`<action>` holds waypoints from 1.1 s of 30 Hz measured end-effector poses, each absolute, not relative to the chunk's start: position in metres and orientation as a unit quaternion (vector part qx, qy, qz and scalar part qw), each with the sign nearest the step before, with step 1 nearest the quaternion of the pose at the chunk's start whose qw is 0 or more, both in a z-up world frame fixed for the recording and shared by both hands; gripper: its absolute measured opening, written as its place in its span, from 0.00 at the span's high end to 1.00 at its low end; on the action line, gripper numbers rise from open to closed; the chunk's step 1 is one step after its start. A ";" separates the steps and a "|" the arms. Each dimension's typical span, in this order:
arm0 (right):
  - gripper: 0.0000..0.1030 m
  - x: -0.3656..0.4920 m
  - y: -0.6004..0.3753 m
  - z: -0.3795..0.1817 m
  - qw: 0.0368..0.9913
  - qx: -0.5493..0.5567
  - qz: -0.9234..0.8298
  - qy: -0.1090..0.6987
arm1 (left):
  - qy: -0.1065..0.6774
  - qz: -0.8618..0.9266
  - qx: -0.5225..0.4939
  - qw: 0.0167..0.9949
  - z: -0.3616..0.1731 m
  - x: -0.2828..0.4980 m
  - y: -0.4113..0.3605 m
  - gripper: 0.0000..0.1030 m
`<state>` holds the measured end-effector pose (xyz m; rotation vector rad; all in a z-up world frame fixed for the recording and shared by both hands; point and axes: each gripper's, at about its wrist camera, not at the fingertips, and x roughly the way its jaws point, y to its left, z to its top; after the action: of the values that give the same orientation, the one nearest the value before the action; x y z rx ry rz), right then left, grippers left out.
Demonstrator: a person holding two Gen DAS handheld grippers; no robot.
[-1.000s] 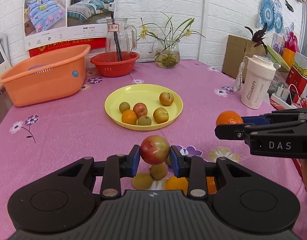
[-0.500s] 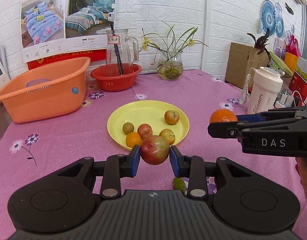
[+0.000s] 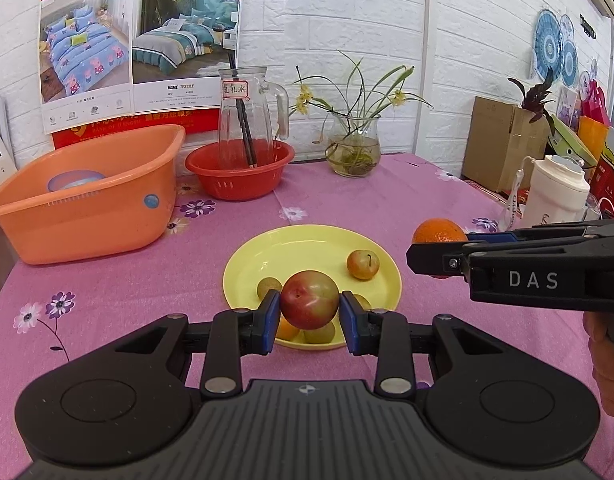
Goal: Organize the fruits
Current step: 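Carry the red apple in the left tool while the right tool carries the mandarin to the plate, then lower the mandarin onto the plate with the right tool while the left tool holds its apple above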
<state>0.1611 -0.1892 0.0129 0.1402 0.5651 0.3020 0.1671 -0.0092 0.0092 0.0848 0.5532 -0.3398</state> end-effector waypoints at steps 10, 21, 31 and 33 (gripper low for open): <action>0.23 0.182 -0.185 0.005 0.944 0.073 0.143 0.288 | 0.270 -0.163 0.037 0.948 0.009 0.194 -0.009 0.71; 0.23 0.200 -0.182 -0.002 0.942 0.075 0.141 0.296 | 0.275 -0.157 0.036 0.948 0.003 0.218 -0.009 0.71; 0.23 0.215 -0.176 -0.010 0.938 0.076 0.145 0.307 | 0.279 -0.149 0.035 0.948 -0.001 0.234 -0.006 0.71; 0.23 0.217 -0.175 -0.013 0.936 0.075 0.145 0.312 | 0.279 -0.147 0.036 0.948 -0.001 0.236 -0.006 0.71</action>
<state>0.2173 -0.1750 -0.0132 0.1533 0.6366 0.2970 0.2361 -0.0058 -0.0014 0.0726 0.5668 -0.2991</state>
